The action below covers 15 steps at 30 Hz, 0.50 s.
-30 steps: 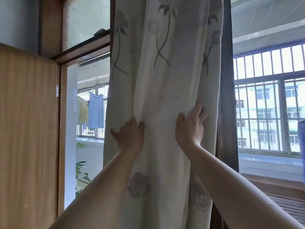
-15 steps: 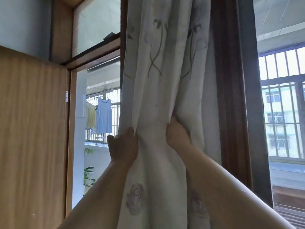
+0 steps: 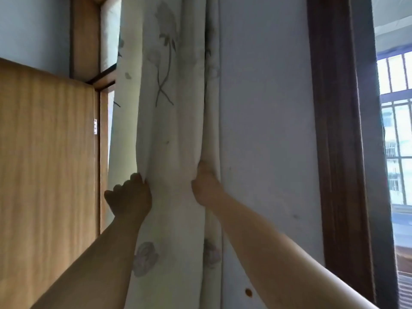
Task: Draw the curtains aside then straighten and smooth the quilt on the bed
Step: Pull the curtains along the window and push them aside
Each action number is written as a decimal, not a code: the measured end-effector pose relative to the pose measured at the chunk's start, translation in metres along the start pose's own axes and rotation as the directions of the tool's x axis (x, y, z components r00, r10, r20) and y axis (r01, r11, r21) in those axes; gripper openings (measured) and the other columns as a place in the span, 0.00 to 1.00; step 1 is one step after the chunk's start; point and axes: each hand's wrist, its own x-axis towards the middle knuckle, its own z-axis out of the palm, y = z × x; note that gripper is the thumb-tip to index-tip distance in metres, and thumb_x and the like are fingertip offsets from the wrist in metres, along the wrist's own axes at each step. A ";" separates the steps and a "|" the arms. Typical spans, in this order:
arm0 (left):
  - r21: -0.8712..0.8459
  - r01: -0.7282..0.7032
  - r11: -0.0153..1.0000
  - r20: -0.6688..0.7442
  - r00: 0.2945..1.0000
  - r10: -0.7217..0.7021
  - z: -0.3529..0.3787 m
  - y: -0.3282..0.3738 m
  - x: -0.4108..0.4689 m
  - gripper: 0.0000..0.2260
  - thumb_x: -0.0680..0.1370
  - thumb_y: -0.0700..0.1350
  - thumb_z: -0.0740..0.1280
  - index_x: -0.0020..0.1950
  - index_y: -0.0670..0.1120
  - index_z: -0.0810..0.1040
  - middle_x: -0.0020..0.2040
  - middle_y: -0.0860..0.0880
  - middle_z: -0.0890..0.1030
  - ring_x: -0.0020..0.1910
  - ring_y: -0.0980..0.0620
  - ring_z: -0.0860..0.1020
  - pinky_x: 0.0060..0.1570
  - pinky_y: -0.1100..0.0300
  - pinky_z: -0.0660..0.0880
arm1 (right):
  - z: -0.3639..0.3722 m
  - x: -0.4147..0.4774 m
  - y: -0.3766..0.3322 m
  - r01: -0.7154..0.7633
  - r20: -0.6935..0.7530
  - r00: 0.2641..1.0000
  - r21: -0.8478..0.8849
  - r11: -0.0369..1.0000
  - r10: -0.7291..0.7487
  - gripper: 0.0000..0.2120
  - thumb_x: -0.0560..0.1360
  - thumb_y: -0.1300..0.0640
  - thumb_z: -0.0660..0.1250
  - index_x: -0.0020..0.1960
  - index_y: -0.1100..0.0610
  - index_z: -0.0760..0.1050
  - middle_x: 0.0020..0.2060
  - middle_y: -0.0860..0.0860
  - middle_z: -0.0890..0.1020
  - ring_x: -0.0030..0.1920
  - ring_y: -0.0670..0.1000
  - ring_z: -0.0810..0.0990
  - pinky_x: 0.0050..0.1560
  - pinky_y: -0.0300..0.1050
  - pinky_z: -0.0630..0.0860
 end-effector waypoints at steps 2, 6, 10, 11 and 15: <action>-0.070 0.074 0.995 -0.017 0.997 -0.075 -0.003 0.008 -0.005 0.17 0.81 0.52 0.54 0.58 0.39 0.69 0.54 0.38 0.78 0.54 0.36 0.75 0.54 0.49 0.68 | -0.010 -0.012 0.008 0.014 -0.049 0.999 -0.053 0.999 -0.016 0.27 0.79 0.62 0.56 0.75 0.63 0.50 0.58 0.61 0.76 0.58 0.62 0.77 0.55 0.49 0.75; -0.259 0.081 0.962 -0.130 0.985 -0.118 -0.012 0.039 -0.026 0.29 0.76 0.53 0.64 0.69 0.36 0.61 0.65 0.34 0.69 0.63 0.33 0.68 0.62 0.41 0.64 | -0.051 -0.032 0.018 0.016 -0.088 0.996 -0.093 0.996 -0.024 0.28 0.81 0.60 0.56 0.76 0.63 0.49 0.67 0.63 0.69 0.66 0.61 0.70 0.65 0.51 0.68; -0.314 -0.059 0.947 -0.165 0.986 0.006 -0.032 0.083 -0.051 0.38 0.74 0.50 0.66 0.77 0.37 0.51 0.74 0.35 0.58 0.73 0.35 0.57 0.71 0.41 0.52 | -0.095 -0.054 0.027 0.026 -0.131 0.990 -0.157 0.987 -0.047 0.25 0.80 0.59 0.58 0.75 0.59 0.55 0.64 0.59 0.72 0.63 0.60 0.73 0.61 0.50 0.70; -0.327 -0.088 0.941 -0.151 0.988 0.040 -0.035 0.095 -0.058 0.38 0.75 0.50 0.66 0.77 0.38 0.50 0.75 0.35 0.56 0.73 0.35 0.56 0.72 0.41 0.51 | -0.105 -0.059 0.029 0.024 -0.141 0.989 -0.155 0.988 -0.046 0.24 0.79 0.59 0.58 0.74 0.59 0.57 0.63 0.59 0.72 0.62 0.60 0.73 0.60 0.50 0.70; -0.408 -0.204 0.890 -0.106 0.979 0.175 -0.055 0.157 -0.098 0.38 0.75 0.50 0.65 0.77 0.39 0.49 0.75 0.37 0.55 0.74 0.38 0.54 0.73 0.42 0.49 | -0.161 -0.099 0.050 -0.009 -0.213 0.976 -0.217 0.976 -0.039 0.22 0.78 0.61 0.59 0.71 0.57 0.61 0.61 0.59 0.72 0.60 0.60 0.74 0.57 0.51 0.73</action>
